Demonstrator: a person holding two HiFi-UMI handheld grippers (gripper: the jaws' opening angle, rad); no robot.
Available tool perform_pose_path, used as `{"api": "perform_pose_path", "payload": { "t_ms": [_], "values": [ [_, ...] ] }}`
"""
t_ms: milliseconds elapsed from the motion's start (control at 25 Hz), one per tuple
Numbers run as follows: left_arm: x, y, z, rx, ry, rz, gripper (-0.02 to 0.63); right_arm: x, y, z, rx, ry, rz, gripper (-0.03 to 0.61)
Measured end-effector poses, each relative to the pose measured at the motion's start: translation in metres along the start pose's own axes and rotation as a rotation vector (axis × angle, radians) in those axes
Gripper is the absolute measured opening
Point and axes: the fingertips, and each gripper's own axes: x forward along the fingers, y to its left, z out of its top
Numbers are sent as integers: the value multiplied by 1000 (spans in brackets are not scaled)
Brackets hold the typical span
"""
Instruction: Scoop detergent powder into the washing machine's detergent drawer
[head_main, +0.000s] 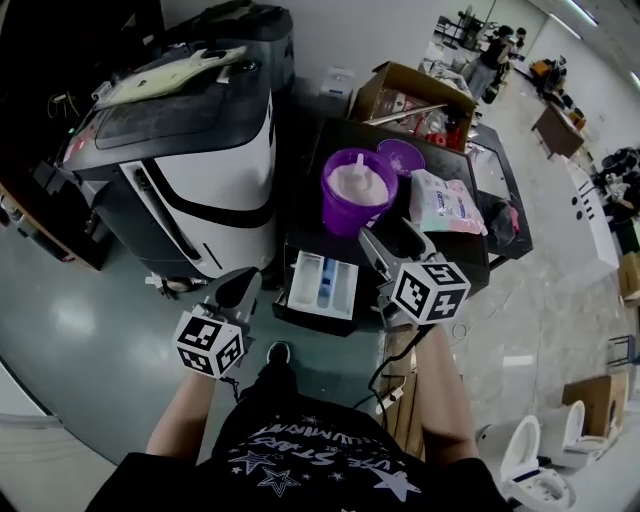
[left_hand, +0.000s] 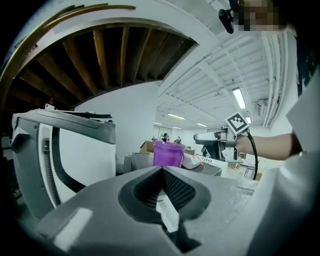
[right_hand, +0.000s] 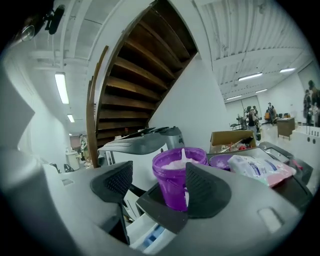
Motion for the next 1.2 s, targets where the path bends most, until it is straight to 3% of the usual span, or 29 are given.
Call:
{"api": "perform_pose_path", "payload": {
  "t_ms": [320, 680, 760, 960, 1200],
  "values": [
    [80, 54, 37, 14, -36, -89, 2, 70, -26, 46, -66, 38, -43, 334],
    [125, 84, 53, 10, -41, -176, 2, 127, -55, 47, -228, 327, -55, 285],
    [132, 91, 53, 0, -37, -185, 2, 136, -62, 45, -238, 396, -53, 250],
    [144, 106, 47, -26, -21, -201, 2, 159, -75, 34, -246, 541, -37, 236],
    [154, 115, 36, -49, 5, -221, 2, 174, -83, 22, -242, 650, -31, 198]
  ]
}}
